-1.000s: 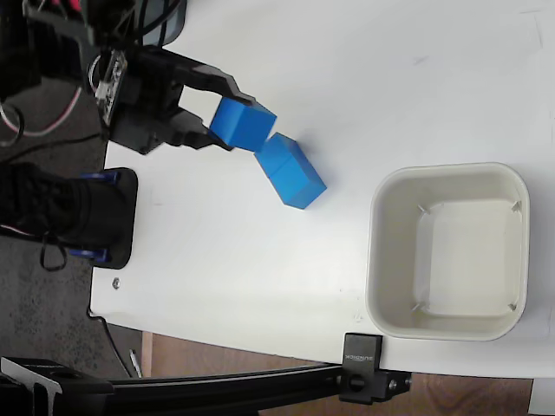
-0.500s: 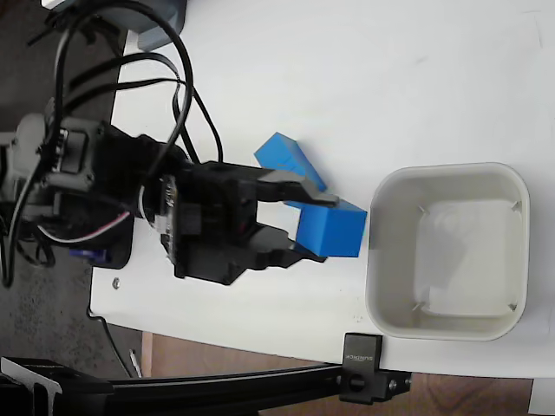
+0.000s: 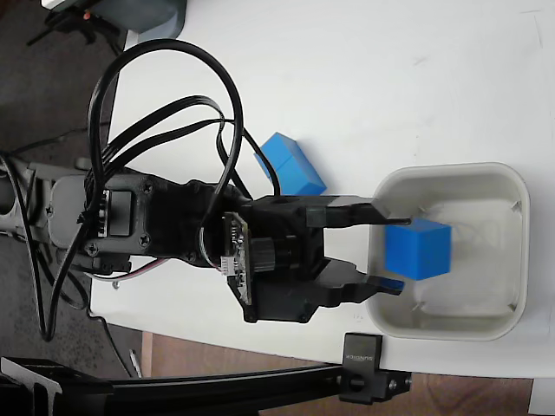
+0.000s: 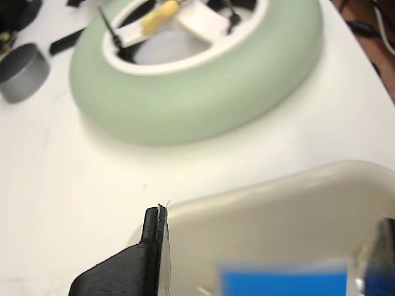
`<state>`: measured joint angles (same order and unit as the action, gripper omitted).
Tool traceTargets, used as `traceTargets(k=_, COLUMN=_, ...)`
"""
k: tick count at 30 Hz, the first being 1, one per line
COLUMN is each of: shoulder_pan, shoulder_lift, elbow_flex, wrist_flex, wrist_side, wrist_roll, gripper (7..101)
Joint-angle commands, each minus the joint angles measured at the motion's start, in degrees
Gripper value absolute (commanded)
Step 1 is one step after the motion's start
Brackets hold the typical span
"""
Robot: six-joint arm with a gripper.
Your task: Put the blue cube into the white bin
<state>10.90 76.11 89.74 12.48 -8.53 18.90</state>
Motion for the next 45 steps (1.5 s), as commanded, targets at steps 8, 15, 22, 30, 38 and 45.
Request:
traceTargets(k=8, shoulder_pan=2.64, shoulder_lift=12.48, elbow_flex=5.8, wrist_flex=8.7, wrist_side=-6.94, wrist_roll=-7.73, gripper=100.0)
traceTargets(k=15, shoulder_pan=2.55, shoulder_lift=39.64, elbow_flex=31.82, wrist_flex=22.15, wrist_side=-6.24, wrist_roll=-16.61, gripper=100.0)
traceTargets(k=22, shoulder_pan=0.18, shoulder_lift=61.61, elbow_flex=52.82, wrist_flex=25.93, wrist_side=-6.68, wrist_roll=-18.81, gripper=100.0)
traceTargets(k=30, shoulder_pan=-3.96, shoulder_lift=90.0, elbow_flex=71.81, wrist_flex=32.7, wrist_side=-1.23, wrist_roll=-18.72, gripper=100.0)
traceTargets(k=38, shoulder_pan=-11.25, shoulder_lift=98.79, elbow_flex=78.93, wrist_flex=31.2, wrist_side=9.32, wrist_roll=-16.17, gripper=100.3)
traceTargets(k=45, shoulder_pan=-13.18, shoulder_lift=98.61, elbow_flex=81.04, wrist_flex=31.64, wrist_side=15.21, wrist_roll=-13.45, gripper=100.3)
